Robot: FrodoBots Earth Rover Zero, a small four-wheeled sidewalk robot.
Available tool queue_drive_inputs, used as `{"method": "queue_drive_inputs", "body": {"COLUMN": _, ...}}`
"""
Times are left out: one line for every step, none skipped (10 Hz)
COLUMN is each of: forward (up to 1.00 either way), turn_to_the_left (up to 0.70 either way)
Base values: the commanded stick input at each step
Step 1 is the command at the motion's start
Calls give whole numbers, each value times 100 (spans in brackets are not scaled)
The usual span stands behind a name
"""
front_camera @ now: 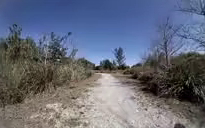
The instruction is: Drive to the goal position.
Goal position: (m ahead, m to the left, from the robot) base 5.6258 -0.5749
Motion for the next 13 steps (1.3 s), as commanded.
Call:
{"method": "queue_drive_inputs", "body": {"forward": 70, "turn_to_the_left": 0}}
{"method": "queue_drive_inputs", "body": {"forward": 70, "turn_to_the_left": 0}}
{"method": "queue_drive_inputs", "body": {"forward": 70, "turn_to_the_left": 0}}
{"method": "queue_drive_inputs", "body": {"forward": 70, "turn_to_the_left": 0}}
{"method": "queue_drive_inputs", "body": {"forward": 70, "turn_to_the_left": 2}}
{"method": "queue_drive_inputs", "body": {"forward": 70, "turn_to_the_left": 4}}
{"method": "queue_drive_inputs", "body": {"forward": 70, "turn_to_the_left": 5}}
{"method": "queue_drive_inputs", "body": {"forward": 70, "turn_to_the_left": 7}}
{"method": "queue_drive_inputs", "body": {"forward": 70, "turn_to_the_left": 14}}
{"method": "queue_drive_inputs", "body": {"forward": 70, "turn_to_the_left": 9}}
{"method": "queue_drive_inputs", "body": {"forward": 70, "turn_to_the_left": 4}}
{"method": "queue_drive_inputs", "body": {"forward": 70, "turn_to_the_left": 2}}
{"method": "queue_drive_inputs", "body": {"forward": 70, "turn_to_the_left": 2}}
